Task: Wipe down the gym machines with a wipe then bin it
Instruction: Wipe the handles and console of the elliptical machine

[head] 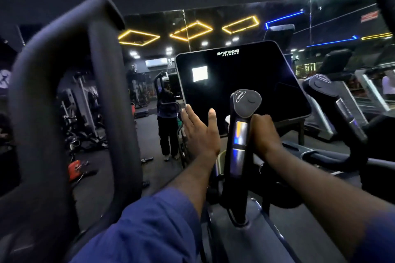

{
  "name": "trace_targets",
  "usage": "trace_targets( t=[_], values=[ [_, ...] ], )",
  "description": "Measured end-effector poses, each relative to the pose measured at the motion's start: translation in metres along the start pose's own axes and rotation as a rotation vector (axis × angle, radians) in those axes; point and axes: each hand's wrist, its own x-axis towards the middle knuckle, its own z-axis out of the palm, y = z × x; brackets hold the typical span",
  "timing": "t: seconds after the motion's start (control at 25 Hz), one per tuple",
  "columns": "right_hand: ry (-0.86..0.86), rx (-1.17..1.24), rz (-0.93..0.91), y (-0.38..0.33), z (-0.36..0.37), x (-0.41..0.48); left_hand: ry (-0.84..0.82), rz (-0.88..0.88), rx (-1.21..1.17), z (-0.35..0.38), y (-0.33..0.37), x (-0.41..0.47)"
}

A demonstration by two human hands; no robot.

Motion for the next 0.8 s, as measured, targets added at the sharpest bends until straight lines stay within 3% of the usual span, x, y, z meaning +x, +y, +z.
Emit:
trace_targets(
  t=[0.08, 0.16, 0.36, 0.6, 0.8],
  values=[
    [0.112, 0.19, 0.046, 0.016, -0.005, -0.006, -0.058, -0.106, -0.177, -0.014, 0.004, -0.014],
    [0.096, 0.497, 0.209, 0.03, 0.001, -0.022, -0.124, -0.198, -0.264, -0.037, 0.014, -0.028],
    [0.006, 0.875, 0.408, 0.023, -0.009, -0.1, -0.352, -0.186, -0.285, -0.1, 0.044, -0.107],
    [-0.113, 1.049, 0.565, -0.021, -0.03, -0.297, -0.507, -0.241, -0.239, -0.216, 0.004, -0.243],
    [-0.339, 0.993, 0.739, -0.059, -0.012, -0.488, -0.595, -0.487, -0.38, -0.328, -0.062, -0.384]
  ],
)
